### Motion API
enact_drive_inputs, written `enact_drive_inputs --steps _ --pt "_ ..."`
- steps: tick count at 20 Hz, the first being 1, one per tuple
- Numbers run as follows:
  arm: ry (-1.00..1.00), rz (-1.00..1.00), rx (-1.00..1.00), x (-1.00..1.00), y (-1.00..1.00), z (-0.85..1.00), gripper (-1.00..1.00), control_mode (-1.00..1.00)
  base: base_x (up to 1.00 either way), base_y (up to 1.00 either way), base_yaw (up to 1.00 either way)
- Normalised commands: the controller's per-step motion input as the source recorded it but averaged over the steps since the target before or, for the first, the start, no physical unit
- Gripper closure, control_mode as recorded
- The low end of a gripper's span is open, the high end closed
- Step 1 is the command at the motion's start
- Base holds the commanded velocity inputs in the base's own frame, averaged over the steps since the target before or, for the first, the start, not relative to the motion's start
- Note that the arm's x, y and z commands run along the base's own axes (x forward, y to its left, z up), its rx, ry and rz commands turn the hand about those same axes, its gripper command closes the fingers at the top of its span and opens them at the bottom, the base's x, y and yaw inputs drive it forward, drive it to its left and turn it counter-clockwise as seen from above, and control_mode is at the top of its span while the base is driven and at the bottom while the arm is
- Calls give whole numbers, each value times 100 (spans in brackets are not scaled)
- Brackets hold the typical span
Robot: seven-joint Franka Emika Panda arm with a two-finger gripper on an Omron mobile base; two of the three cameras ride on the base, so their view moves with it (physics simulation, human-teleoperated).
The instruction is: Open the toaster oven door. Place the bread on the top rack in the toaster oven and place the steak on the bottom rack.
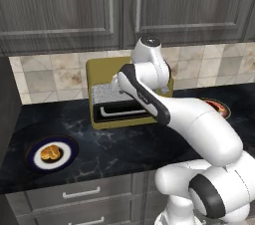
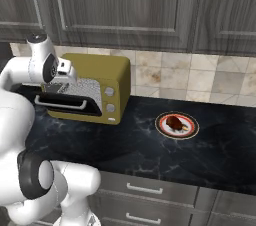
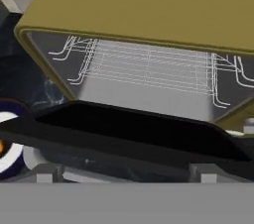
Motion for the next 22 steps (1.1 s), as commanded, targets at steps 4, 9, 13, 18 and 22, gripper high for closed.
enact_drive_inputs --steps 4,9,13,18,22 --pt "2 0 8 21 1 -32 -100 -100 0 0 0" --pt "2 -2 2 20 3 -31 -100 -100 0 0 0" --pt "3 -2 3 13 2 -27 -100 -100 0 0 0" --pt "3 -3 1 0 5 -24 -100 -100 0 0 0" --pt "3 0 0 -3 0 -29 -100 -100 0 0 0"
